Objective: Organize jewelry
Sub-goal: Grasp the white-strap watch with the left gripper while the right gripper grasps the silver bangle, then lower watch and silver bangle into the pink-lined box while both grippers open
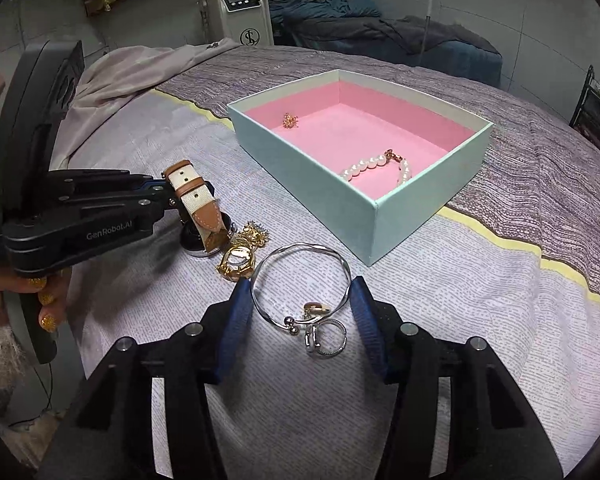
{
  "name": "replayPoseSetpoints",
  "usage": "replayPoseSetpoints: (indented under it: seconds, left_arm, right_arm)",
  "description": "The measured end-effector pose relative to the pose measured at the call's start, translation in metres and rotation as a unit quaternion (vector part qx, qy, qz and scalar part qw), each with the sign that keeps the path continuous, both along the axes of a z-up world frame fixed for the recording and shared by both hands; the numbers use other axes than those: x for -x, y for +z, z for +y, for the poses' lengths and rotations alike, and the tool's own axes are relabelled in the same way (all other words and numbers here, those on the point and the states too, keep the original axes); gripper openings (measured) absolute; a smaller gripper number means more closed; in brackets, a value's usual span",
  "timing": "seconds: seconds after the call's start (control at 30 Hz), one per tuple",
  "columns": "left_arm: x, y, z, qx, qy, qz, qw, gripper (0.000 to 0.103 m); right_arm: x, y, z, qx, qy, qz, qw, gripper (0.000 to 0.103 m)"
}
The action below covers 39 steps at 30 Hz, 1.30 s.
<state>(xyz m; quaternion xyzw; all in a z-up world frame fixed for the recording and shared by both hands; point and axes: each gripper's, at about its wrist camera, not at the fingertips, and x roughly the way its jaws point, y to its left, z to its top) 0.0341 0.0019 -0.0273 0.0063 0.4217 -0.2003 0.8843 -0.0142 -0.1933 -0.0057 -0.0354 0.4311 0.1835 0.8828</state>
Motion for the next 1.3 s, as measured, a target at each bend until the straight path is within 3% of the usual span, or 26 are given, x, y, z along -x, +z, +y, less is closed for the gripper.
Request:
replayPoseSetpoints:
  seconds: [0.4, 0.8, 1.3]
  left_arm:
    - [0.012, 0.034, 0.010, 0.027, -0.006, -0.022, 0.9994, 0.005]
    - [-0.030, 0.071, -0.006, 0.032, -0.009, -0.068, 0.9972, 0.005]
    - [-0.094, 0.051, -0.034, 0.021, 0.004, -0.034, 0.9992, 0.005]
  right_arm:
    - [0.013, 0.034, 0.000, -0.030, 0.020, -0.039, 0.999, 0.052]
    - [-0.016, 0.062, 0.000, -0.006, 0.018, -0.082, 0.996, 0.052]
    - [-0.069, 0.041, -0.004, 0.040, -0.016, -0.054, 0.998, 0.052]
